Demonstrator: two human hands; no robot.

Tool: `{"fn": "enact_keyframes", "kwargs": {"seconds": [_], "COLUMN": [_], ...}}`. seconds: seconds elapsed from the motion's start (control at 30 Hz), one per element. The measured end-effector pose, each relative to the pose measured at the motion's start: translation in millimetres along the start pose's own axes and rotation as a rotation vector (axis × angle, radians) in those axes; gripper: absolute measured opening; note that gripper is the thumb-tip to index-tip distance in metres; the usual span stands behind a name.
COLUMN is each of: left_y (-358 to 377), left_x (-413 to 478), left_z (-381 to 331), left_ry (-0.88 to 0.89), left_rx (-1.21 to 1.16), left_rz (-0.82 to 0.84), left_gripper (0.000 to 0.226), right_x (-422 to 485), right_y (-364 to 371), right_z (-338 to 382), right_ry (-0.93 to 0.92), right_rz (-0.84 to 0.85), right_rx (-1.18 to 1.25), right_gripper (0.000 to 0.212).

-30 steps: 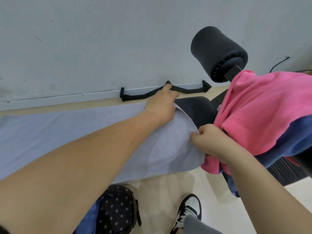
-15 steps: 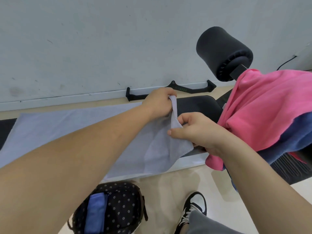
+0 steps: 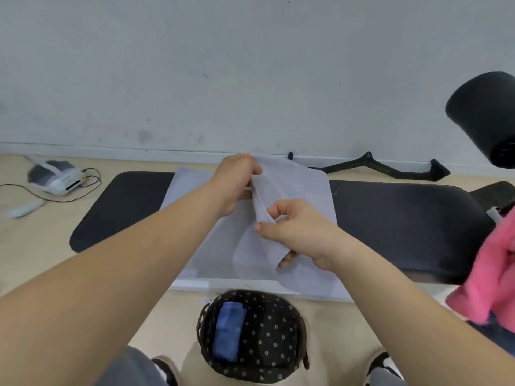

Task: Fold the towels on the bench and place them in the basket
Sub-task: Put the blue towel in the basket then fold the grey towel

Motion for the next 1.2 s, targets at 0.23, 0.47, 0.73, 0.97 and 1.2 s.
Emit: {"fn": "enact_keyframes", "kwargs": {"seconds": [0.23, 0.47, 0.73, 0.97, 1.2], "left_y": [-115.1, -159.0, -86.7, -69.9, -33.7], "left_x": [1.4, -5.6, -27.1, -35.7, -32.2], "left_z": [1.2, 13.9, 42.6, 60.8, 58.9], "left_ry": [0.101, 0.133, 0.170, 0.193, 0.297], "left_rx": [0.304, 0.697, 1.052, 1.192, 1.146], "left_rz": [-0.139, -0.092, 0.177, 0.166, 0.307], "left_gripper": [0.066, 0.017, 0.053, 0.054, 0.052], "right_x": [31.5, 41.6, 62.2, 78.3, 56.3], "right_y": [95.9, 99.7, -71.8, -68.8, -99.5], "right_z": [36.9, 47.1, -6.1, -2.6, -20.7], "right_ry": [-0.102, -0.114, 0.058, 0.042, 0.116], "right_rz": [0.049, 0.045, -0.712, -0.607, -0.557], "right_rx": [0.035, 0.135, -0.399, -0.349, -0.338], "right_gripper": [0.022, 0.018, 0.042, 0.022, 0.015]}}
Point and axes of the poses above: each hand's wrist, its own x-axis towards the middle knuckle, its own y-axis out of the palm, z = x × y, the point moved 10 cm from there along x, towards the middle knuckle, and after that the axes turned 14 degrees about y, right-handed, at the moved point
